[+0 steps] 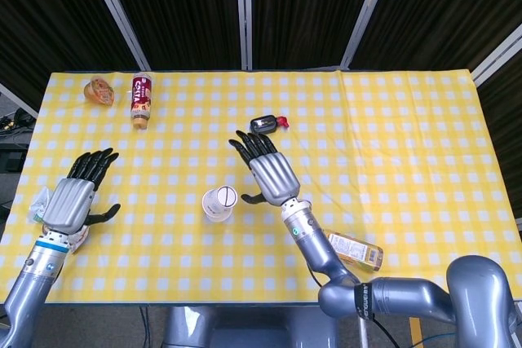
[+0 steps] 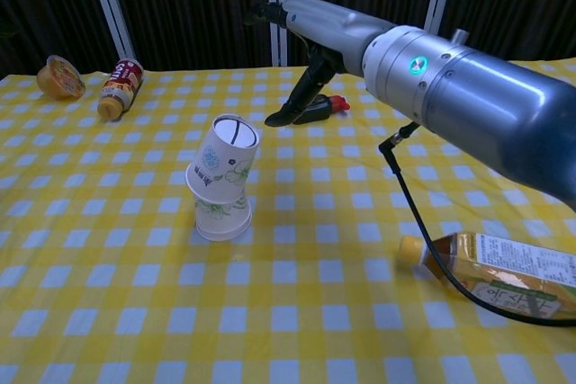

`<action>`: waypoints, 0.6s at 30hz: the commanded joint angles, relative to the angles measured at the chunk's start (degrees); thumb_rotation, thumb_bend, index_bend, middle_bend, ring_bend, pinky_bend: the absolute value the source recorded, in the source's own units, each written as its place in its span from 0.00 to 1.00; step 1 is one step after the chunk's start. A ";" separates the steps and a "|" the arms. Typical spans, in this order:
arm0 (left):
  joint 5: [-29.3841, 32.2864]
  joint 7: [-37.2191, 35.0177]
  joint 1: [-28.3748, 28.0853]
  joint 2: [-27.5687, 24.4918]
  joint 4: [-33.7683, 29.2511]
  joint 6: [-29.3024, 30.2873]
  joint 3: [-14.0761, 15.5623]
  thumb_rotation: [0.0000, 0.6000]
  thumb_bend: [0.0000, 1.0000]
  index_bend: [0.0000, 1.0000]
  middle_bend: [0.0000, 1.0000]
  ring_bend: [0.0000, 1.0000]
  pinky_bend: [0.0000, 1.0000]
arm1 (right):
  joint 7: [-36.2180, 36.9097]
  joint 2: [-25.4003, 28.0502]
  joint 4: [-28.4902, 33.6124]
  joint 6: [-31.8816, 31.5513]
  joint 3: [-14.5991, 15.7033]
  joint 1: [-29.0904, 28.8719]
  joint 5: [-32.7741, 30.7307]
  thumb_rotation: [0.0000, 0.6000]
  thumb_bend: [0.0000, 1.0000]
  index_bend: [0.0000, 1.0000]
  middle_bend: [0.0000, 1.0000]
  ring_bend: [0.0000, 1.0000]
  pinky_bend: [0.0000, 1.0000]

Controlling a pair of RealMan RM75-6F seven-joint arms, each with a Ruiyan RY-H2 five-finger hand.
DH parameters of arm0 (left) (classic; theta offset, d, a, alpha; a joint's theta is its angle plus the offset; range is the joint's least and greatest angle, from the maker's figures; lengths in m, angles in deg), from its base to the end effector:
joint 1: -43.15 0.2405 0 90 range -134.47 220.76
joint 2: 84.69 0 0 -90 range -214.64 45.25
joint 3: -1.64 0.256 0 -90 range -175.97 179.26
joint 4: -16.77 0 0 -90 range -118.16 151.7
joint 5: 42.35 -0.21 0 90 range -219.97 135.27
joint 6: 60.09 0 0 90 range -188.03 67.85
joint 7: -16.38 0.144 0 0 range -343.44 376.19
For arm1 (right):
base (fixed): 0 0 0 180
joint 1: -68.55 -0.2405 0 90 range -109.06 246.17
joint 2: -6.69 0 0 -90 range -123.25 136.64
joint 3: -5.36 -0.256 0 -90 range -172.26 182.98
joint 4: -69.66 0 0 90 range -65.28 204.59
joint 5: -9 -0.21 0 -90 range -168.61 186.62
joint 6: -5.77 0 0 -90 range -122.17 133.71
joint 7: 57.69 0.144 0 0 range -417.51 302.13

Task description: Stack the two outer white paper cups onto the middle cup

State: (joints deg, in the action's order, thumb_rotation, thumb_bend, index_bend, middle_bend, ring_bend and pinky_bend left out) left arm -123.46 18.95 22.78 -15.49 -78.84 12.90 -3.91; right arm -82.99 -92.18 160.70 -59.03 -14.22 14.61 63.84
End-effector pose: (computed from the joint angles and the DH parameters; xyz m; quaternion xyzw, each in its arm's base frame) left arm -0.2451 0.2616 0.1071 -0.6465 -0.4005 -0.4283 0.4880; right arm -0.0146 -0.3458 -0.0283 0.6802 -0.3962 0.5014 0.3591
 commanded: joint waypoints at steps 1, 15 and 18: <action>0.20 -0.41 -0.01 -0.09 0.10 -0.14 -0.09 1.00 0.28 0.00 0.00 0.00 0.00 | 0.14 -1.46 -1.66 0.33 -0.60 -0.65 -0.68 1.00 0.00 0.09 0.00 0.00 0.00; 0.60 -1.86 -0.26 -0.66 0.42 -0.98 -0.29 1.00 0.28 0.00 0.00 0.00 0.00 | -0.60 -7.00 -4.89 -0.04 -2.18 -2.82 -1.01 1.00 0.00 0.09 0.00 0.00 0.00; 0.67 -1.80 -0.31 -0.85 0.20 -1.22 -0.21 1.00 0.28 0.00 0.00 0.00 0.00 | -1.06 -8.17 -4.83 -0.19 -2.17 -3.12 -1.23 1.00 0.00 0.09 0.00 0.00 0.00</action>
State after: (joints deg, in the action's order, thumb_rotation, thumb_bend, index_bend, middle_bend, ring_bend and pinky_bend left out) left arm -122.80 17.15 22.48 -16.34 -78.63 11.69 -4.13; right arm -83.83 -100.03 155.84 -59.14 -16.40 11.64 62.71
